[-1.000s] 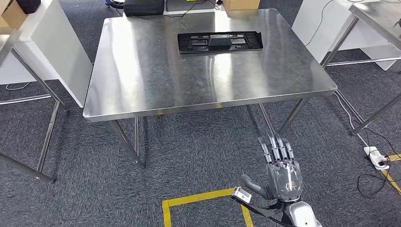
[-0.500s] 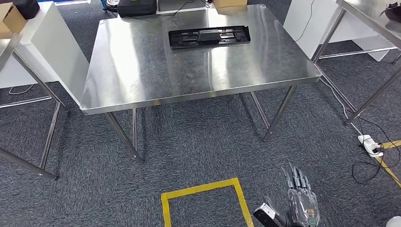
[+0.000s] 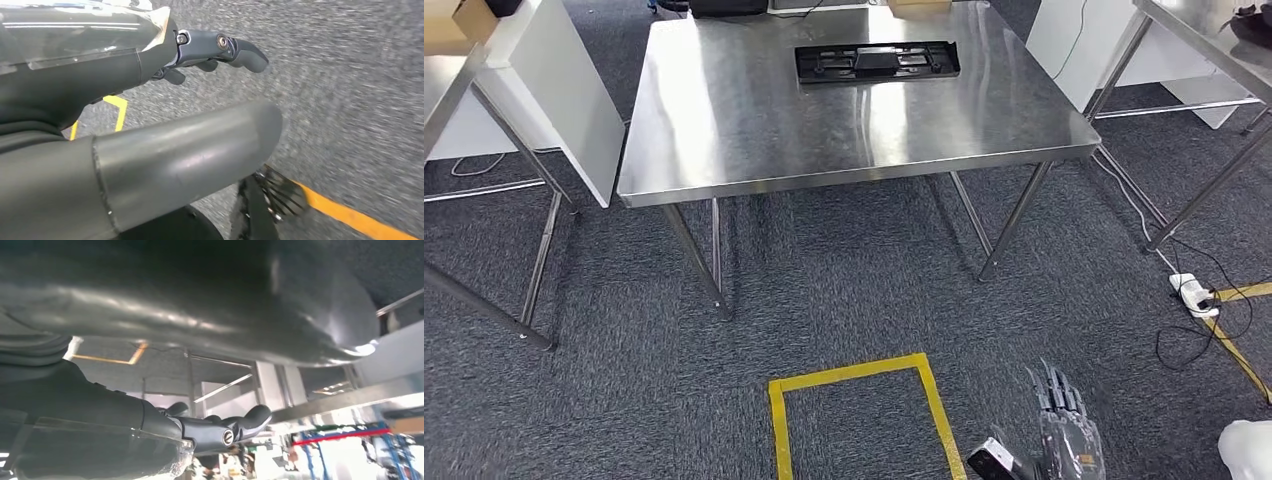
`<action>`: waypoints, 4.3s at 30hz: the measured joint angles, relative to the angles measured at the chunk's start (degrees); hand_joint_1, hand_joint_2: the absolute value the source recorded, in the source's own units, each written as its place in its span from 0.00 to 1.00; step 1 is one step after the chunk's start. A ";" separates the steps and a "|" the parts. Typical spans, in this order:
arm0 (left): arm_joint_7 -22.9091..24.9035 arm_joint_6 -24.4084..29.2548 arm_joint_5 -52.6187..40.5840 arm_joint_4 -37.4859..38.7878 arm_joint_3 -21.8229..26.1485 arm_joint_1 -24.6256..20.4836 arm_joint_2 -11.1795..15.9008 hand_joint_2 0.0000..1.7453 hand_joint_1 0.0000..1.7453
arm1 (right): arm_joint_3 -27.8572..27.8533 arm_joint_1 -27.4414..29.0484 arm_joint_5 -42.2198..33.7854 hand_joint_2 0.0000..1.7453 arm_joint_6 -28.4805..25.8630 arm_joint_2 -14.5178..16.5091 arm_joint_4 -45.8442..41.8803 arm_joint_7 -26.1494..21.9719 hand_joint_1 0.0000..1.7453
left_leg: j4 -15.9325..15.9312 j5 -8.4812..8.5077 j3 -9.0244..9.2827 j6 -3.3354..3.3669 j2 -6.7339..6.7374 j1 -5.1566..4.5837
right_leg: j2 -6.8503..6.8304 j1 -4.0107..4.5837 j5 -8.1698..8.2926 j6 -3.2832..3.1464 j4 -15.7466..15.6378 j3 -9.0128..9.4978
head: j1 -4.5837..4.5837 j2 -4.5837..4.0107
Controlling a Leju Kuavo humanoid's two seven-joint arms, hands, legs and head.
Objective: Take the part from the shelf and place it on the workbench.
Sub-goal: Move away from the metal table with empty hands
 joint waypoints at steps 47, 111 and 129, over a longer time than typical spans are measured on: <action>-0.62 -4.27 -1.43 0.13 -0.55 0.69 2.10 0.00 0.00 | 1.81 -0.41 4.06 0.00 -0.33 1.75 6.51 1.54 0.00 | 15.68 -4.28 -12.16 -4.67 -1.31 0.90 | -0.74 -0.92 -0.58 -1.22 -6.62 9.17 | -1.29 0.00; 14.44 3.19 0.09 -0.03 -1.64 -0.81 3.33 0.00 0.00 | -36.21 -17.09 37.19 0.00 39.56 29.73 68.63 17.29 0.00 | 19.91 -4.25 -14.76 -5.12 -0.66 1.12 | -2.39 -0.02 -1.35 -2.36 -6.43 9.70 | -0.90 0.00; 21.34 7.92 -1.85 6.04 -2.95 -1.38 -0.60 0.00 0.00 | -24.93 -18.79 39.76 0.00 38.98 31.36 68.81 14.86 0.00 | 3.42 2.93 -5.76 -1.98 -5.87 0.93 | 1.64 -0.02 -5.63 0.44 2.73 6.38 | 0.32 0.00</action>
